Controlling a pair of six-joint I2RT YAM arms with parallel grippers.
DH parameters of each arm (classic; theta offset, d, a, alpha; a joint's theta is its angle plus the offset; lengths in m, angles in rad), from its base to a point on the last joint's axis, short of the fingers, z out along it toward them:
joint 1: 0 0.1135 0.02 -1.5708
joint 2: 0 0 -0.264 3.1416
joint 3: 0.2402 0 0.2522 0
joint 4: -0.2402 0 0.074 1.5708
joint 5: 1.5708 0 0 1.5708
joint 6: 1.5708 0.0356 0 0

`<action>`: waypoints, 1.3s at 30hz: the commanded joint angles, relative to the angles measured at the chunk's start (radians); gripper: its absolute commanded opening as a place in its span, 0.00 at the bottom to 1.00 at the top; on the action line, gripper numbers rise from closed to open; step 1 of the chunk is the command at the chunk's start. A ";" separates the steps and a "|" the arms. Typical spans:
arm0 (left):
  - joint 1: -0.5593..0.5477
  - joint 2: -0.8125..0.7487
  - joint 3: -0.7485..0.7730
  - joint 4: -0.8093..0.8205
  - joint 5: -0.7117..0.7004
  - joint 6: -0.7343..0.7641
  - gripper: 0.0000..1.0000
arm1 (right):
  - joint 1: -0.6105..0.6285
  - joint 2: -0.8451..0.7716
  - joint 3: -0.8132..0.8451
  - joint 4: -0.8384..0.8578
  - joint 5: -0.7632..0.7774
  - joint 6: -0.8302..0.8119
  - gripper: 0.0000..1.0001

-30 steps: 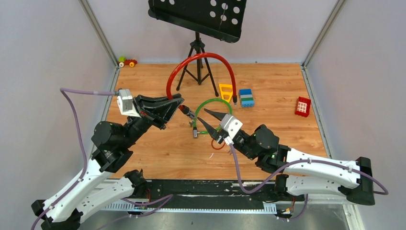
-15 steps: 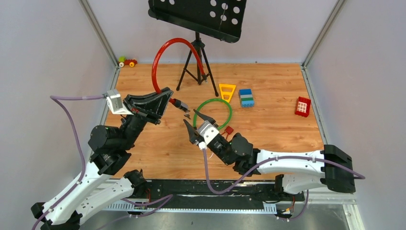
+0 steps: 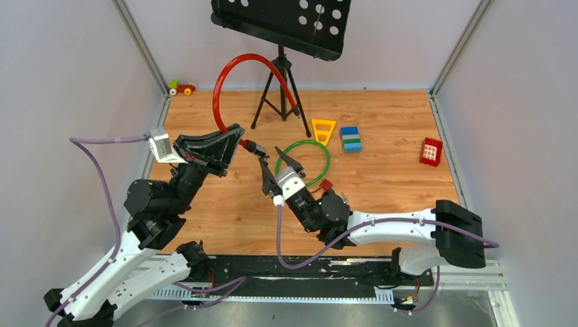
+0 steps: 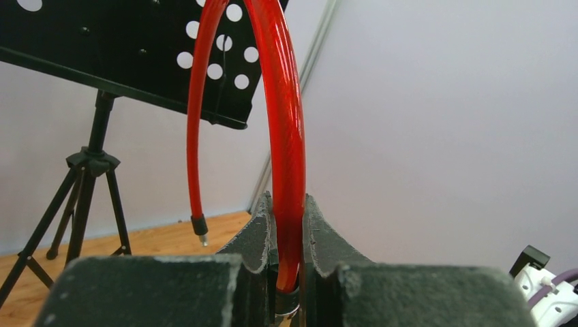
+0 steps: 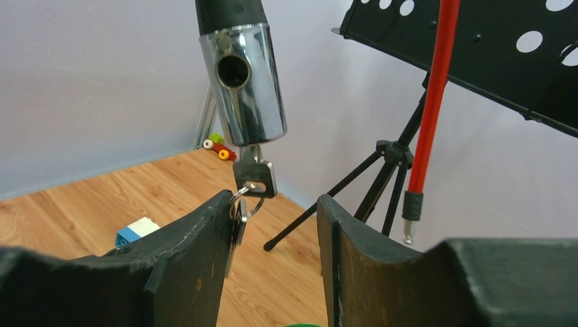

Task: Lock with the key
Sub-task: Adjust the key in the lock.

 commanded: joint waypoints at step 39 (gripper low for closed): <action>-0.001 0.023 0.026 0.181 0.634 0.114 0.00 | -0.028 -0.375 0.095 -0.569 -0.738 0.209 0.00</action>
